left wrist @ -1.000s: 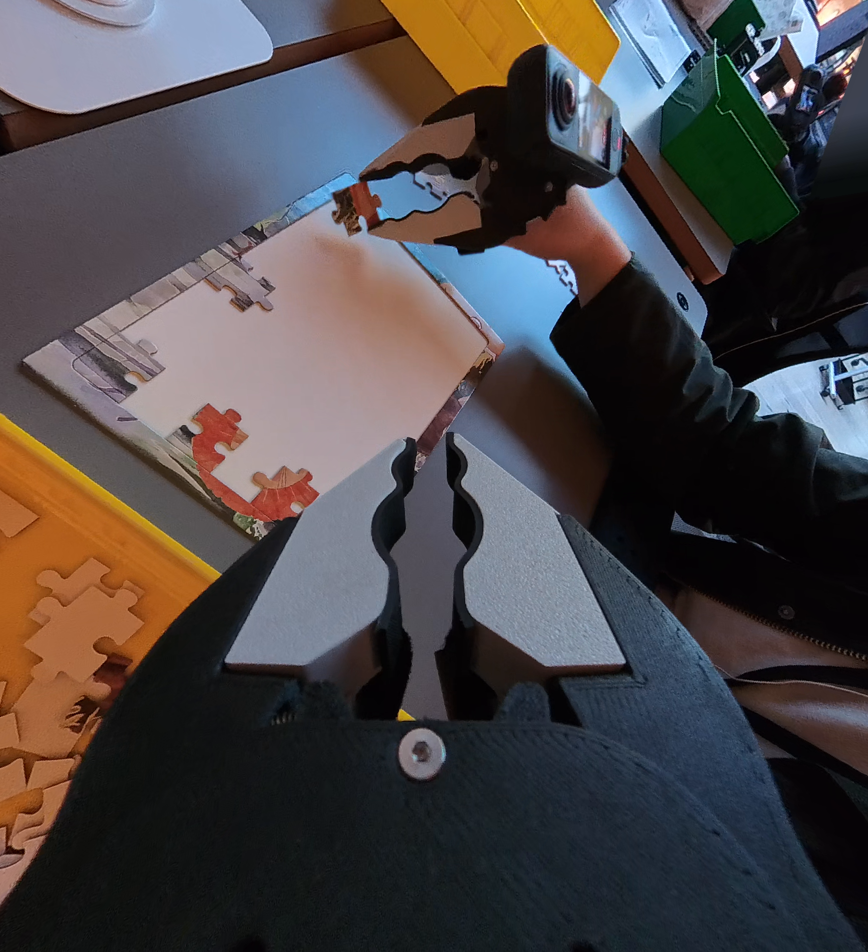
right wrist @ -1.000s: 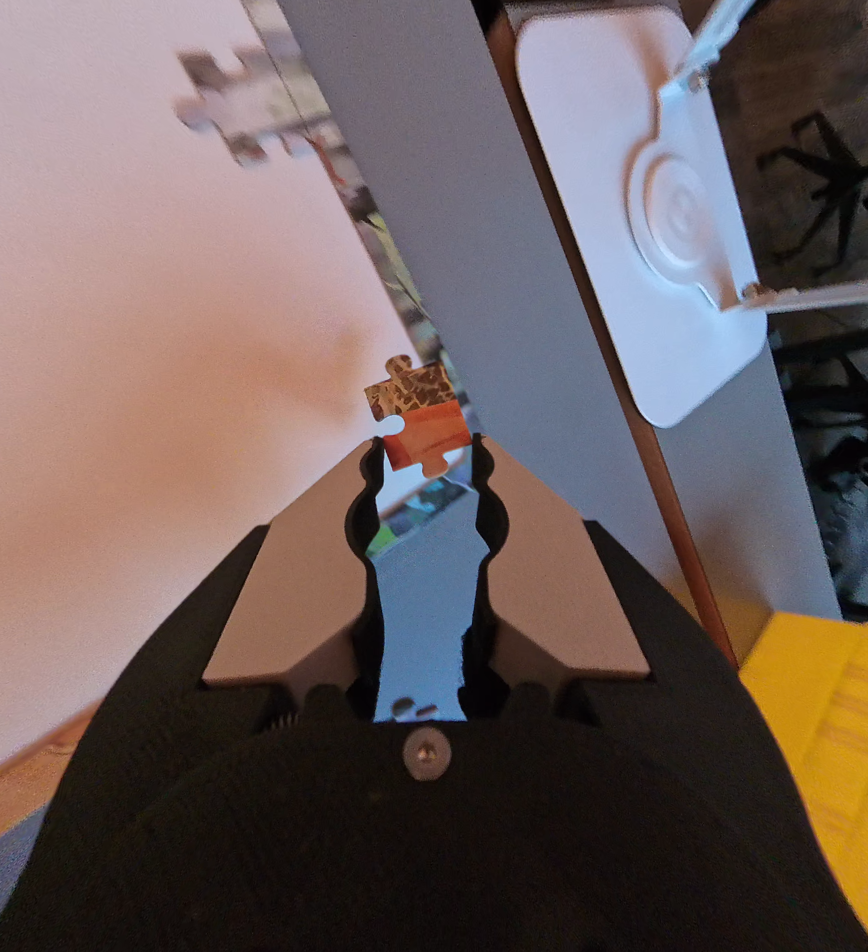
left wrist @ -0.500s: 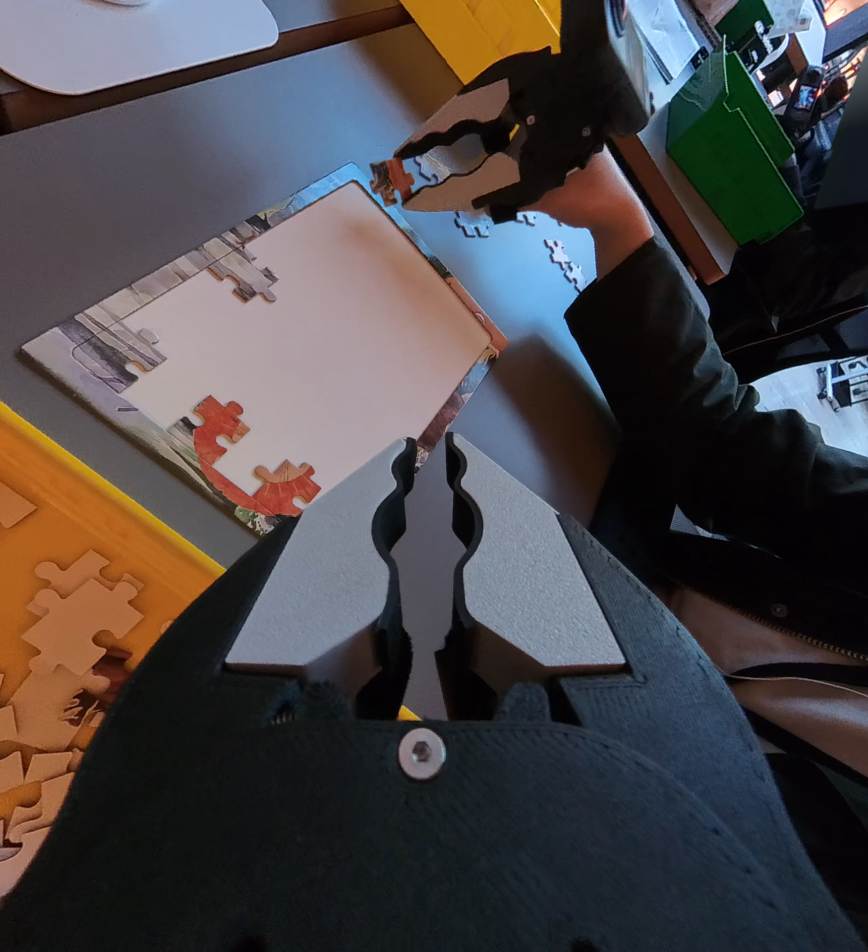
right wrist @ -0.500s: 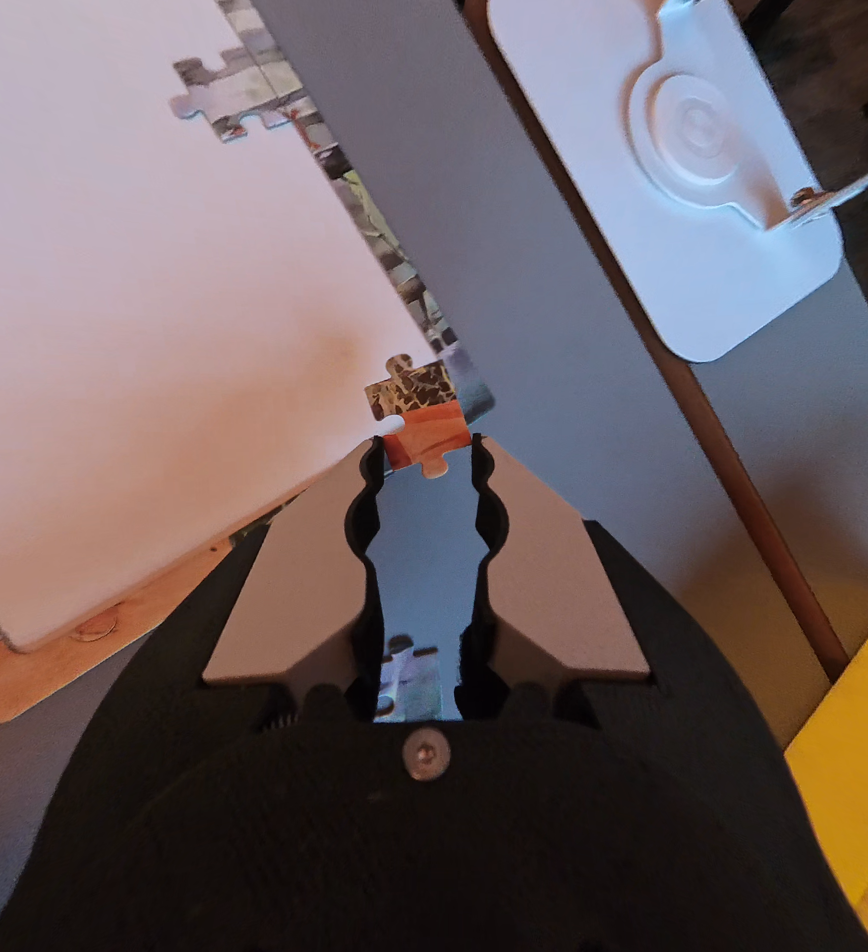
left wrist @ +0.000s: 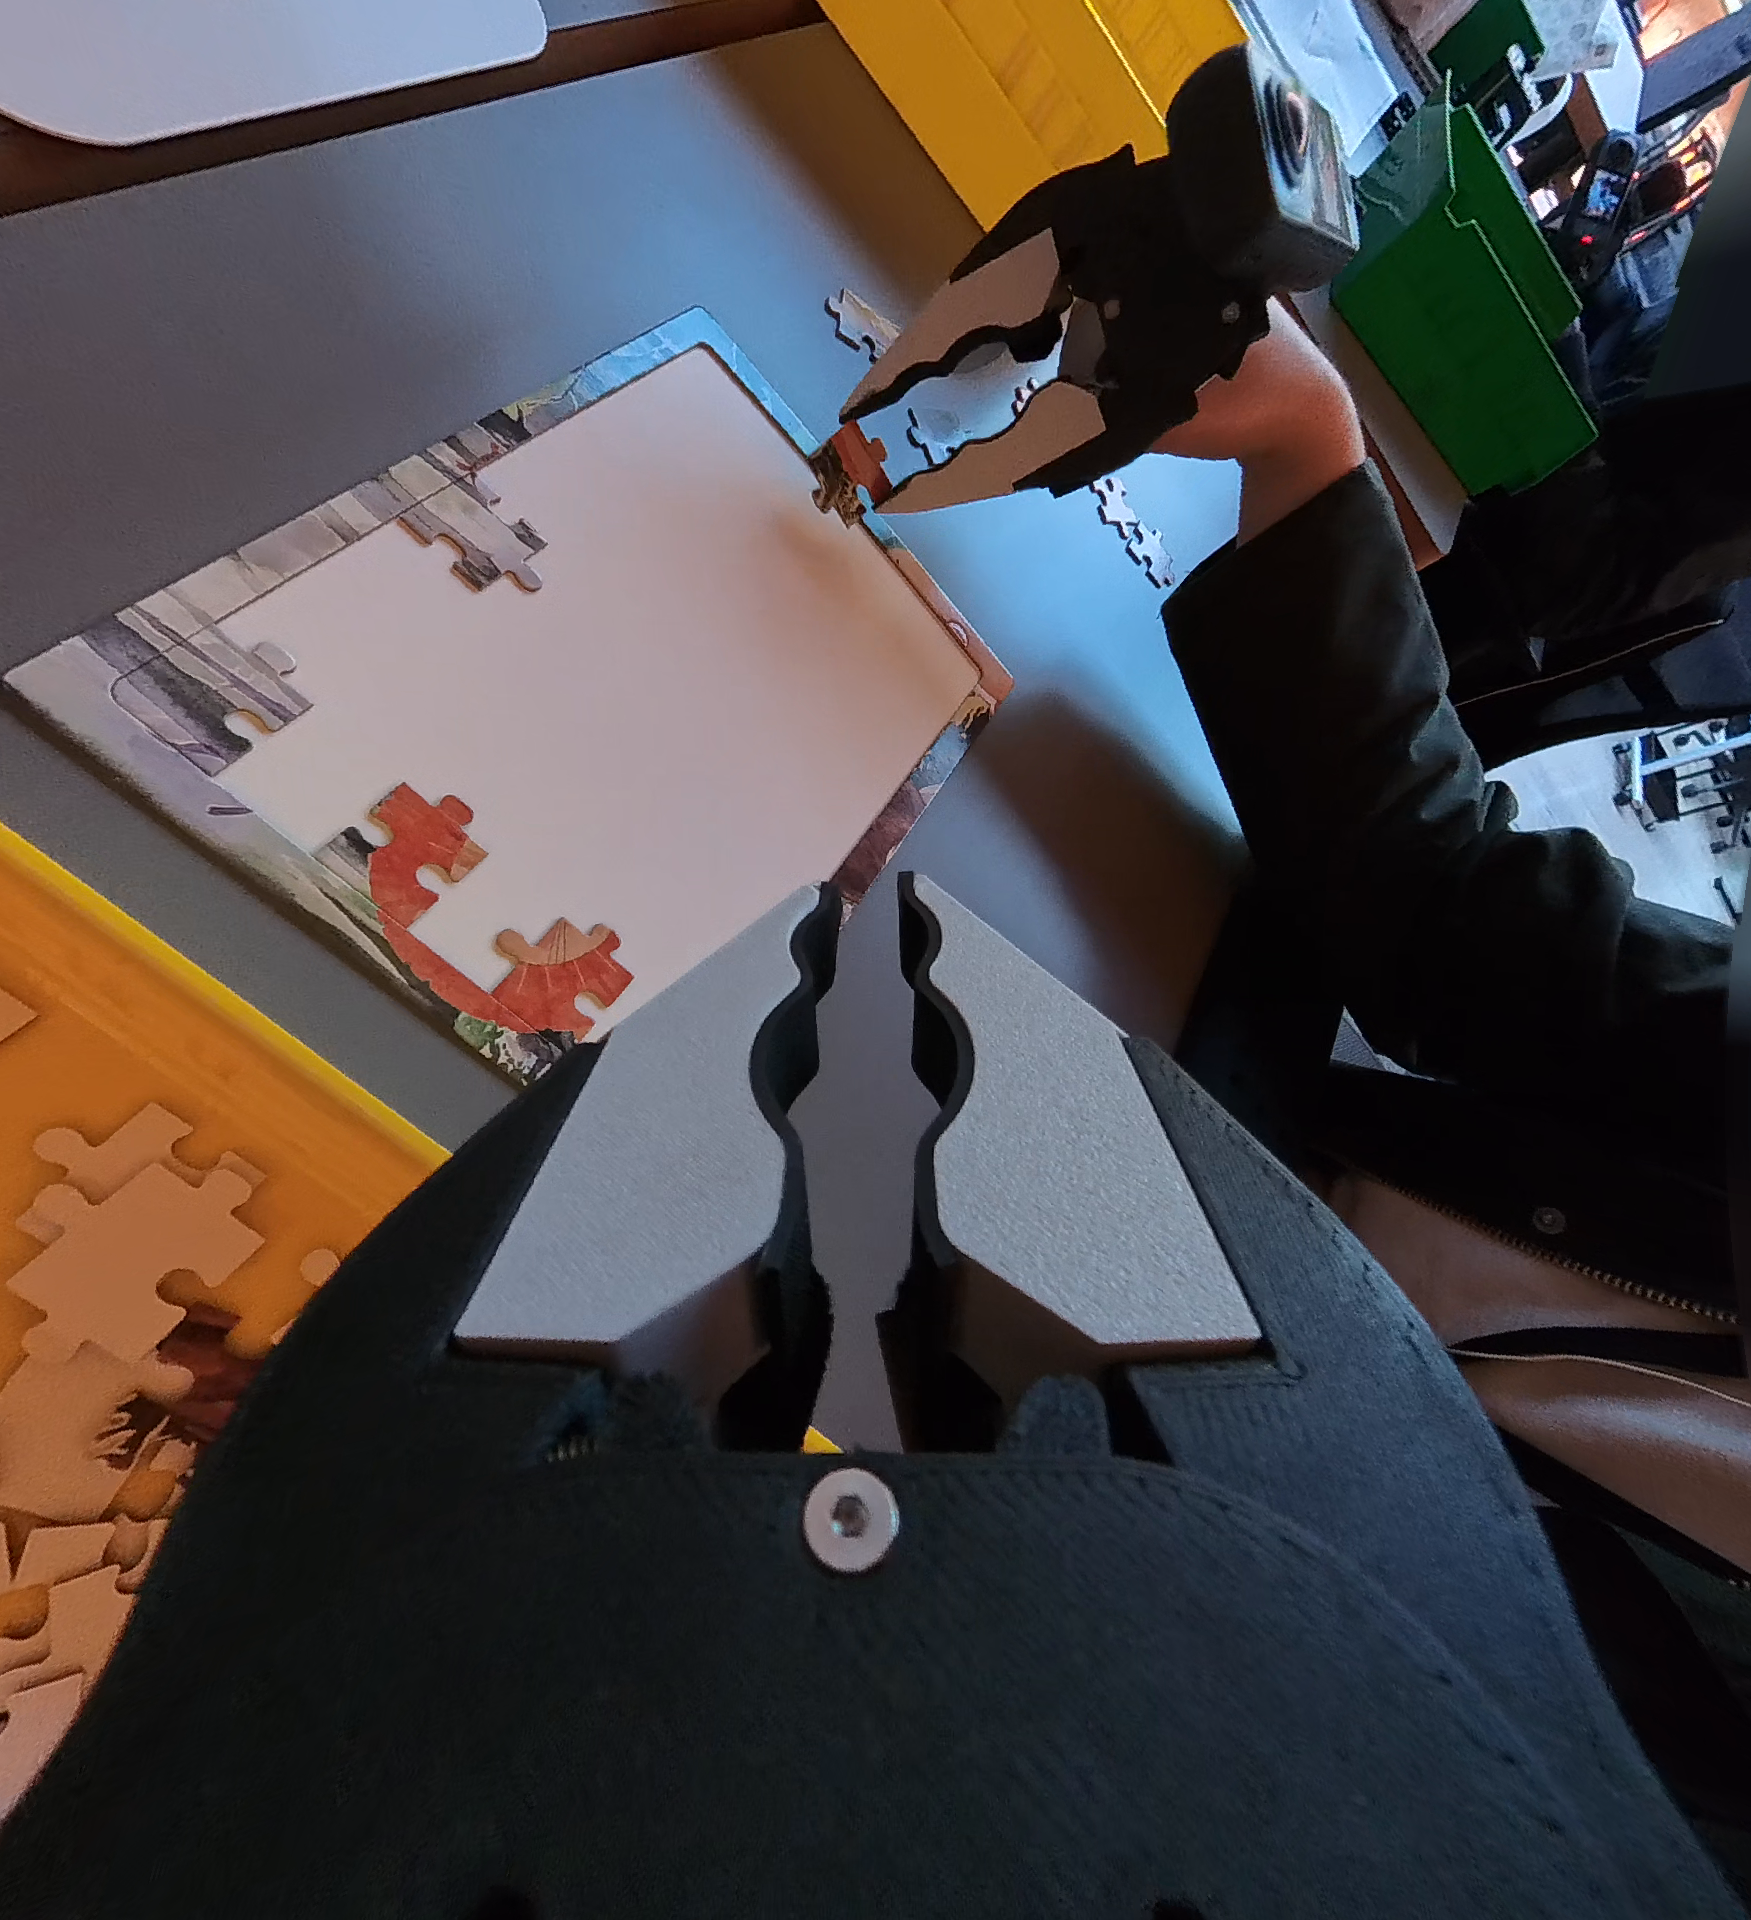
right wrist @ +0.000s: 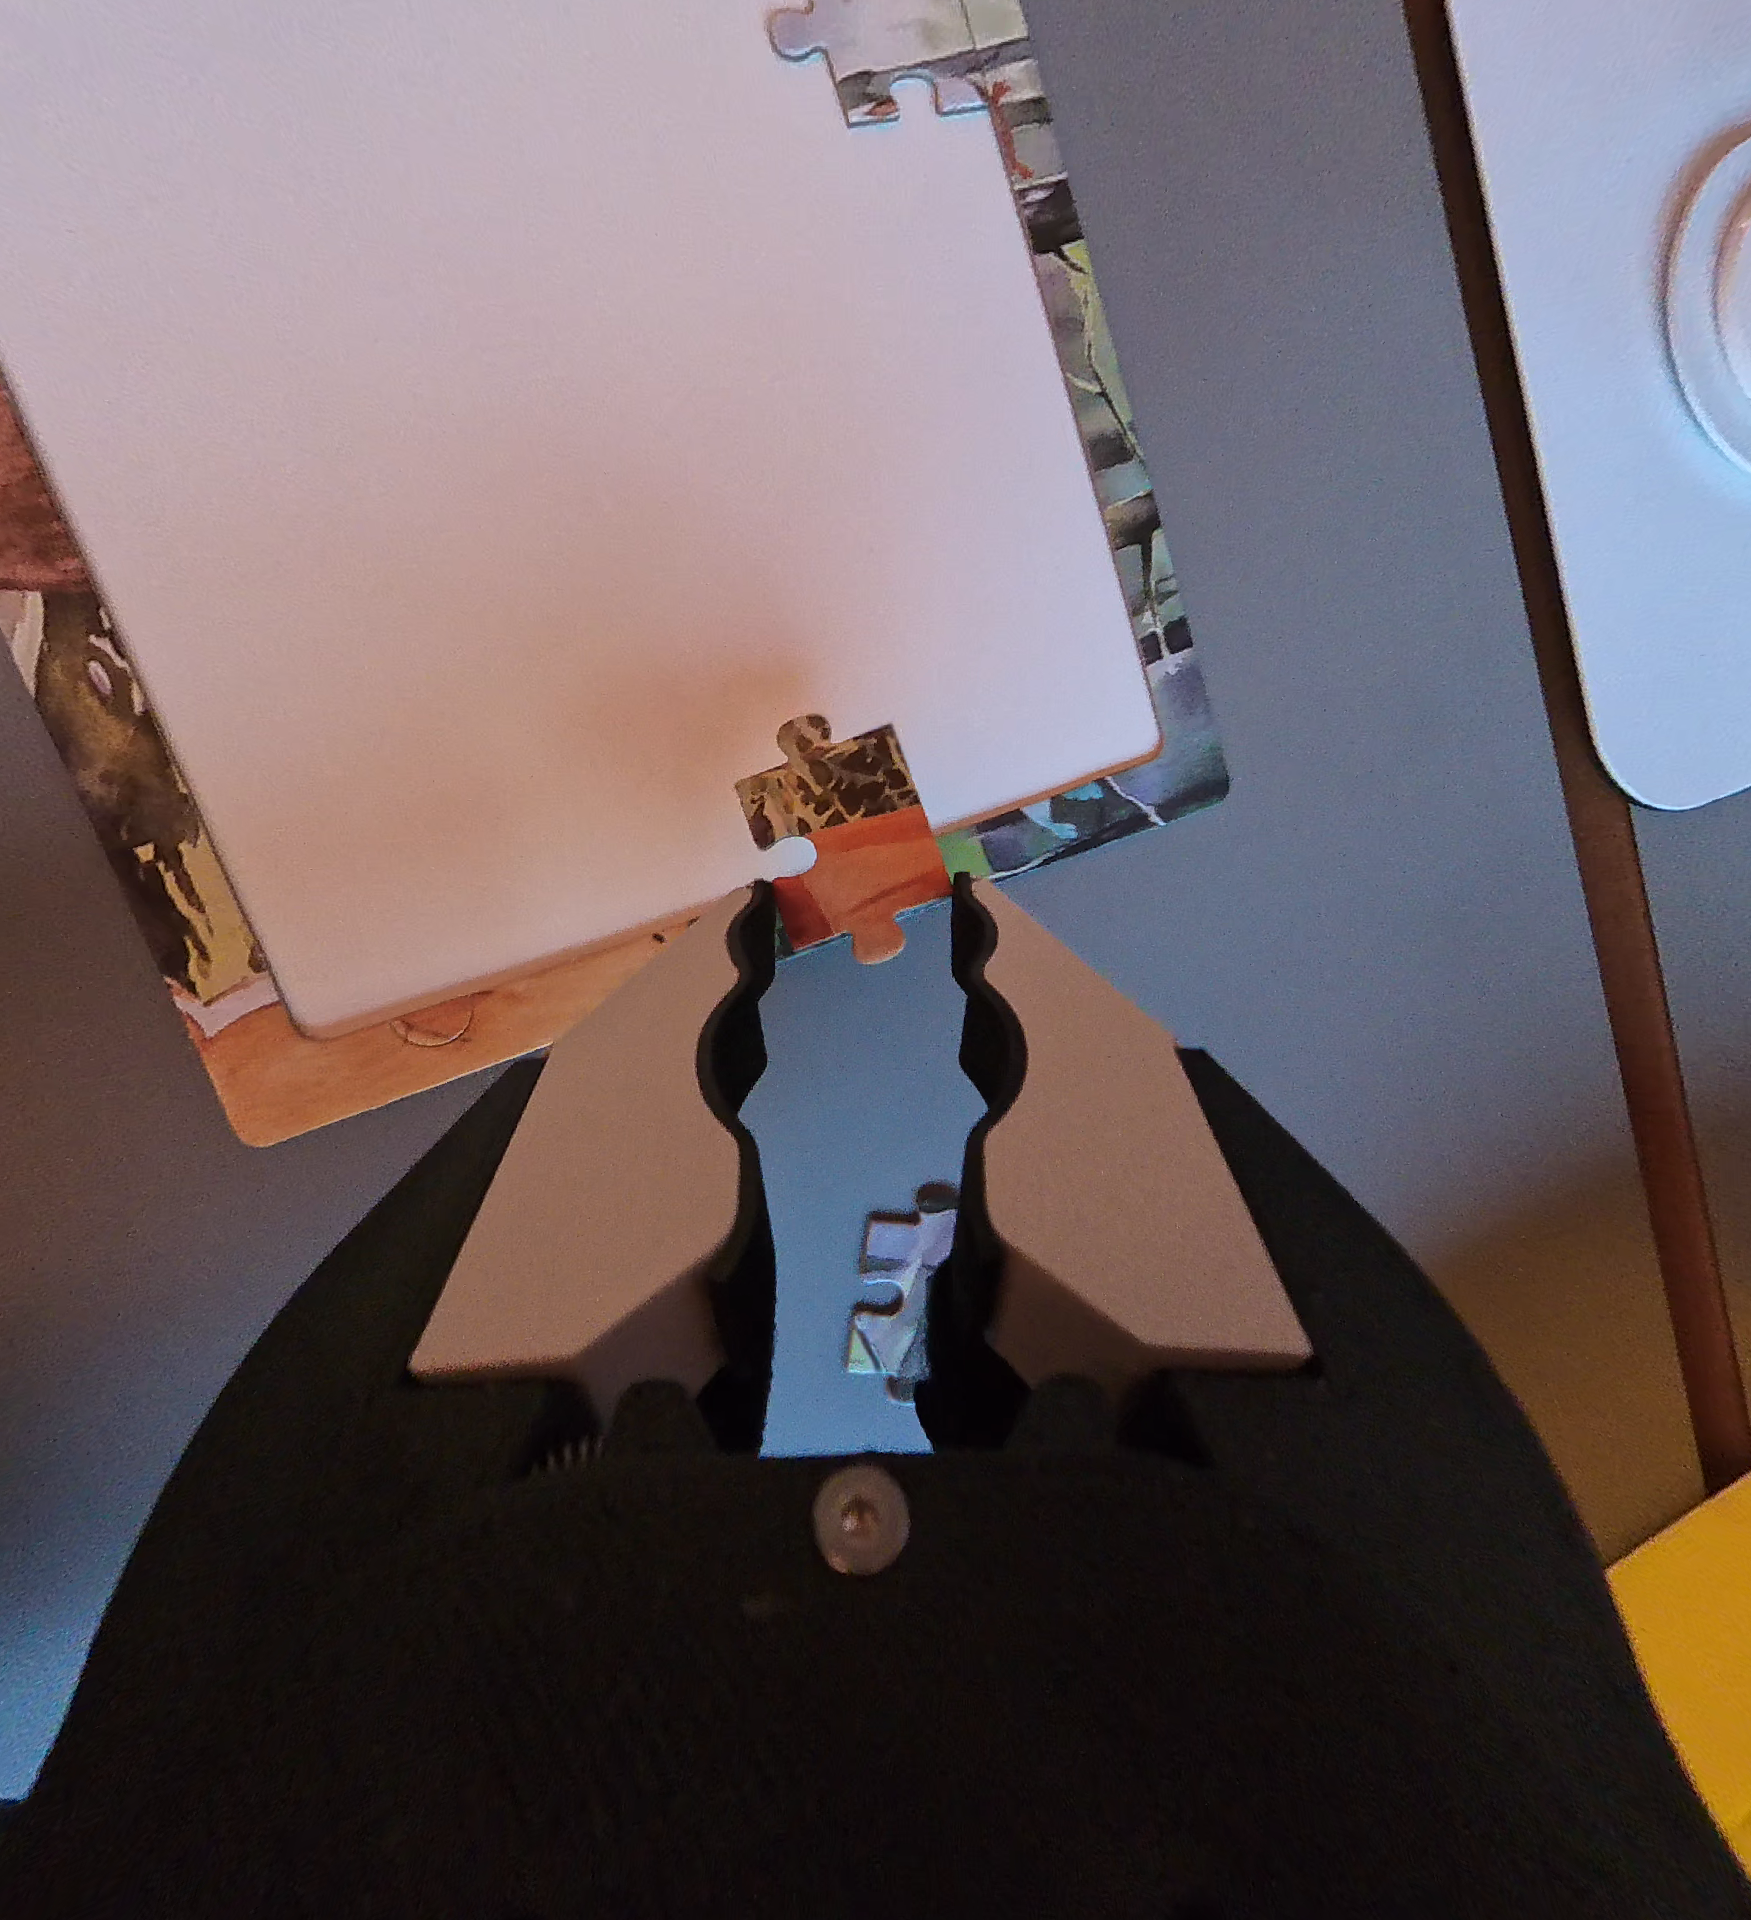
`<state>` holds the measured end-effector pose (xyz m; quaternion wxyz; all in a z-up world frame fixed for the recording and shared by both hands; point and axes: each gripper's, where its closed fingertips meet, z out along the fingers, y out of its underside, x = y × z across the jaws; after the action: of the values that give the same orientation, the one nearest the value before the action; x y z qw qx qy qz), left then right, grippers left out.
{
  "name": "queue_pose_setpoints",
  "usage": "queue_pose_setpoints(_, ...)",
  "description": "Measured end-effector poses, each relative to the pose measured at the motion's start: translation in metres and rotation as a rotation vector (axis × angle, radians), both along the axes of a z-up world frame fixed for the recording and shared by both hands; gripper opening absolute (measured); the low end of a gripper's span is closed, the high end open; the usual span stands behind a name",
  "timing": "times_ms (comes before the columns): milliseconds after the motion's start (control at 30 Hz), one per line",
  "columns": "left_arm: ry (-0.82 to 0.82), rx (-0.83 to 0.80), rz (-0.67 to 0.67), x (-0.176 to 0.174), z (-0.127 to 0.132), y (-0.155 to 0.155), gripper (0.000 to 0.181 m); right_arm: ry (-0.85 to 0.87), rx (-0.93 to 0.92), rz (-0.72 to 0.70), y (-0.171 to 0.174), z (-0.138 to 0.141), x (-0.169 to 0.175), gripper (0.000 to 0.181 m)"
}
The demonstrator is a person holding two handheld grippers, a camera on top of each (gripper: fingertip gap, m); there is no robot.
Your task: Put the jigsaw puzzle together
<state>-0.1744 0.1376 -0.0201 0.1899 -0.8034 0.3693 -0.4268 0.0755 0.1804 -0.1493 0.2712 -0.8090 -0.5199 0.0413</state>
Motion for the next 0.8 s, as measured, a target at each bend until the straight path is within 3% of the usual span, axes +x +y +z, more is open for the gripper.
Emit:
queue_pose_setpoints(333,0.0,-0.008,-0.002,0.0,0.0,-0.001,0.009,-0.012,-0.093,0.021,-0.018,-0.007,0.0,0.033)
queue_pose_setpoints(800,0.0,-0.018,-0.007,0.001,-0.001,-0.003,0.009,-0.004,-0.055,0.134,-0.026,-0.003,-0.015,0.034)
